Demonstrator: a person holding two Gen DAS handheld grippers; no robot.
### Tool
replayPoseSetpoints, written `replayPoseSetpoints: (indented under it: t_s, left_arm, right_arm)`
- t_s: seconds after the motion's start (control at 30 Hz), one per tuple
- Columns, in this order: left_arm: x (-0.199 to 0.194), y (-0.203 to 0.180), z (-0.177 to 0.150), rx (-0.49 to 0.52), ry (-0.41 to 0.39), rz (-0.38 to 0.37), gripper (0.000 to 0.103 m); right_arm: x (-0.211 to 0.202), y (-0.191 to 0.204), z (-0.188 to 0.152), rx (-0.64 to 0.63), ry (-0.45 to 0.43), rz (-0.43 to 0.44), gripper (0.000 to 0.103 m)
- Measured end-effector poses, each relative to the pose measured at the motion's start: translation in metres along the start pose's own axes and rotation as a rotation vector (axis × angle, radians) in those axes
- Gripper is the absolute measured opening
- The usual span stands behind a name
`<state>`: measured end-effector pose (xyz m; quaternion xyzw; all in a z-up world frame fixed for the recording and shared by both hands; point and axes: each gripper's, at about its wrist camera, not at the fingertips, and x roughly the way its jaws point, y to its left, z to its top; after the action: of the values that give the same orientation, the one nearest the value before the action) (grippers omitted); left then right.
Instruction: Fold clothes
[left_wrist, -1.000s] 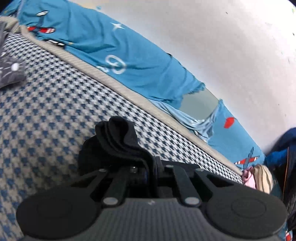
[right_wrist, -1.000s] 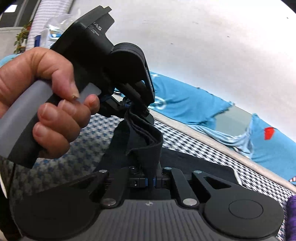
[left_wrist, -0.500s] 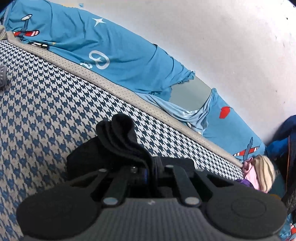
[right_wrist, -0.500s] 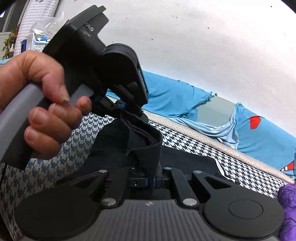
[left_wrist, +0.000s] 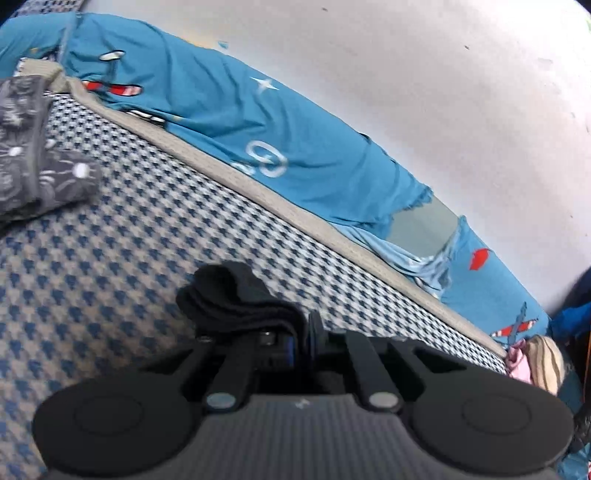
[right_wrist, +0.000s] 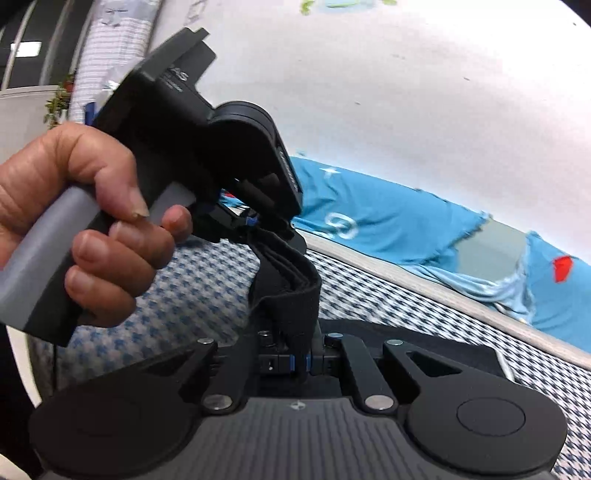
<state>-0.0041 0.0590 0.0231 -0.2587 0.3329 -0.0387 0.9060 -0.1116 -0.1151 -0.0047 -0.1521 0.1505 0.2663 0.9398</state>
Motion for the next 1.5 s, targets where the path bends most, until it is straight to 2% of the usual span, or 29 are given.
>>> replayPoseSetpoints:
  t_s: [0.3, 0.67, 1.0, 1.13, 1.17, 1.23, 1.33, 1.5]
  left_arm:
    - [-0.011, 0.038, 0.006, -0.016, 0.024, 0.093, 0.007]
    - [-0.014, 0.075, 0.01, -0.006, 0.026, 0.215, 0.007]
    - [-0.01, 0.112, 0.012, -0.032, 0.04, 0.374, 0.012]
    - [-0.014, 0.127, 0.014, -0.05, 0.021, 0.505, 0.039]
    - [-0.017, 0.13, 0.014, -0.059, 0.012, 0.526, 0.042]
    - [-0.021, 0.135, 0.017, -0.066, -0.005, 0.545, 0.043]
    - [-0.028, 0.133, 0.019, -0.056, -0.042, 0.574, 0.047]
    - [-0.032, 0.118, 0.02, -0.045, -0.07, 0.537, 0.052]
  right_arm:
    - [0.013, 0.038, 0.005, -0.025, 0.018, 0.116, 0.006]
    - [0.037, 0.066, -0.003, -0.09, 0.056, 0.239, 0.006]
    - [0.062, 0.099, -0.016, -0.102, 0.125, 0.351, 0.007]
    - [0.073, 0.104, -0.021, -0.096, 0.16, 0.381, 0.014]
    - [0.073, 0.104, -0.021, -0.096, 0.159, 0.387, 0.02]
    - [0.071, 0.103, -0.02, -0.086, 0.168, 0.407, 0.026]
    - [0.068, 0.1, -0.019, -0.069, 0.184, 0.439, 0.027]
    - [0.056, 0.092, -0.016, -0.076, 0.214, 0.503, 0.028]
